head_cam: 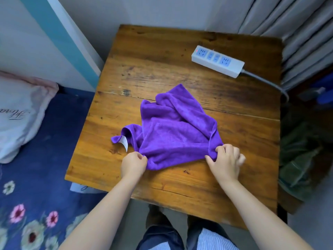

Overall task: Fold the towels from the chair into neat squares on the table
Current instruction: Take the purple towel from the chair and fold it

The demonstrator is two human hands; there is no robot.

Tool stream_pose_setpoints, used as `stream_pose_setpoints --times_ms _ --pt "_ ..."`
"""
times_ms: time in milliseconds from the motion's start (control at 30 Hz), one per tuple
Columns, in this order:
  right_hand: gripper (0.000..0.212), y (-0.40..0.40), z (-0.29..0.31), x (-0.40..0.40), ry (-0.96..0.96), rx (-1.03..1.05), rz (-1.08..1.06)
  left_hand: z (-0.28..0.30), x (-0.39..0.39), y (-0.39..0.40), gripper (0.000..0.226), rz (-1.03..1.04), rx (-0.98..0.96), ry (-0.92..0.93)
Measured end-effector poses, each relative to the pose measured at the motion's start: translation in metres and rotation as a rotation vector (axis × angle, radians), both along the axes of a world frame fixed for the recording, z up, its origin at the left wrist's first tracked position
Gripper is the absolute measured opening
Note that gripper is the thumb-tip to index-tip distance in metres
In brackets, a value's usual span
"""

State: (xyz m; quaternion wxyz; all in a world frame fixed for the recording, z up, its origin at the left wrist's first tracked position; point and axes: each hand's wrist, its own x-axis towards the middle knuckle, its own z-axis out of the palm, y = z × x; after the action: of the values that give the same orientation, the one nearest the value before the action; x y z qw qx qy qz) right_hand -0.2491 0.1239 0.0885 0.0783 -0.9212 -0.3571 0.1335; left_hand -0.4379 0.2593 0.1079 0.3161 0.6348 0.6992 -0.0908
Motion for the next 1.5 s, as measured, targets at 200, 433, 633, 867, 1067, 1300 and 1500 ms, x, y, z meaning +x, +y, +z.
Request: stream_pose_setpoints --times_ms 200,433,633,867,1067,1300,1500 --pt "0.030 0.008 0.016 0.003 0.071 0.156 -0.094 0.010 -0.001 0.022 0.021 -0.089 0.037 -0.162" --pt "0.023 0.035 0.082 0.017 0.216 0.489 -0.445 0.059 0.004 0.073 0.023 -0.019 0.267 -0.575" --pt "0.016 0.077 0.164 0.029 0.408 0.854 -0.583 0.132 0.005 0.125 0.025 0.027 0.484 -0.752" --pt "0.025 0.110 0.230 0.027 0.098 0.635 -0.423 0.182 -0.016 0.164 0.019 0.002 0.474 -0.794" --pt "0.034 0.094 0.250 0.010 -0.018 -0.370 -0.059 0.195 -0.056 0.176 0.026 -0.377 -0.279 -0.282" --pt "0.040 0.123 0.248 0.004 -0.017 -0.470 -0.123 0.195 -0.036 0.192 0.032 -0.244 -0.018 -0.240" --pt "0.031 0.179 0.301 0.015 -0.160 0.088 -0.246 0.261 0.024 0.214 0.029 -0.193 0.445 -0.560"
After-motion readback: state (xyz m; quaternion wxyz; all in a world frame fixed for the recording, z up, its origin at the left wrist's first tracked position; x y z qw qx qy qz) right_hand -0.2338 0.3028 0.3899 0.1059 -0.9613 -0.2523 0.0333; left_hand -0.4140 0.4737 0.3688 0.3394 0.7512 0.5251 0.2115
